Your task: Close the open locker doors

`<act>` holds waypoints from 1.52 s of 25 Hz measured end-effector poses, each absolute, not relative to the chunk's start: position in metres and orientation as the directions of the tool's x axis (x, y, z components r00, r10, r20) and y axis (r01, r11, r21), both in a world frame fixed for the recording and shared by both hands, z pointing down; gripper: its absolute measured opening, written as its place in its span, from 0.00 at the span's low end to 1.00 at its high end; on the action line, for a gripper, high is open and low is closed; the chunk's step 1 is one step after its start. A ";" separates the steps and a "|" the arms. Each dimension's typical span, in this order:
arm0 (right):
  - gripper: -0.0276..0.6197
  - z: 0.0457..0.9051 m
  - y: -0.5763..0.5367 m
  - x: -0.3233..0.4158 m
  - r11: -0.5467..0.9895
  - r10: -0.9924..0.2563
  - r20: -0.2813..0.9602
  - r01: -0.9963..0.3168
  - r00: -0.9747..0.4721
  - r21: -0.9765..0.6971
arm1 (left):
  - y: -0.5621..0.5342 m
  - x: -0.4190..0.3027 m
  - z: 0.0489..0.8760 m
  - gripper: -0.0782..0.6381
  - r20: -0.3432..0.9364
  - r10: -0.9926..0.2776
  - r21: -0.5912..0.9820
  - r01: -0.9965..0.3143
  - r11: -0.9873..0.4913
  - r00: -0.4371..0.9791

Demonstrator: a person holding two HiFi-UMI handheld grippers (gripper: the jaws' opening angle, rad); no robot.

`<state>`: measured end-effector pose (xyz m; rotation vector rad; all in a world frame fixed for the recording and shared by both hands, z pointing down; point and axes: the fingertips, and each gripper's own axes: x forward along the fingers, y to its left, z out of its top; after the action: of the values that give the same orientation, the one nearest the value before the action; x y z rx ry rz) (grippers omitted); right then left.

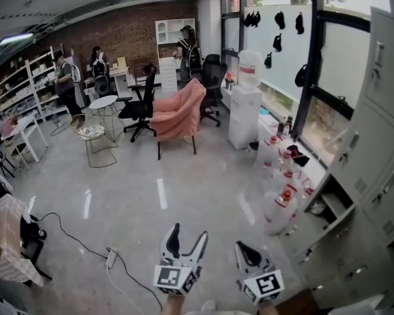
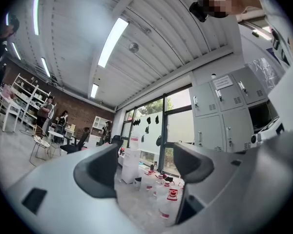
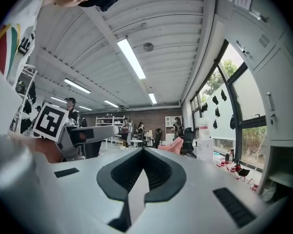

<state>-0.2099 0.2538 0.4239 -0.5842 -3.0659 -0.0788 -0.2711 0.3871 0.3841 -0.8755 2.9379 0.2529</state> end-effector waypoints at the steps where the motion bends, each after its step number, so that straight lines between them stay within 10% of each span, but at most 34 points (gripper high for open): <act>1: 0.05 0.424 0.256 -0.219 0.926 0.373 0.030 0.374 -0.927 0.053 | 0.390 -0.280 0.385 0.57 -0.108 -0.533 0.139 -0.544 0.828 -0.839; 21: 0.05 0.443 0.224 -0.270 0.950 0.308 0.097 0.312 -0.946 0.026 | 0.373 -0.328 0.409 0.57 -0.018 -0.532 0.130 -0.529 0.838 -0.847; 38: 0.05 0.427 -0.019 -0.184 0.981 -0.196 0.040 -0.196 -0.980 0.004 | 0.082 -0.304 0.405 0.57 -0.041 -0.879 0.142 -0.873 0.466 -0.475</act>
<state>-0.1839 -0.0190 0.4268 0.3056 -3.0858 -0.0005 -0.3039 0.0817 0.4055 -1.6278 2.7217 0.2282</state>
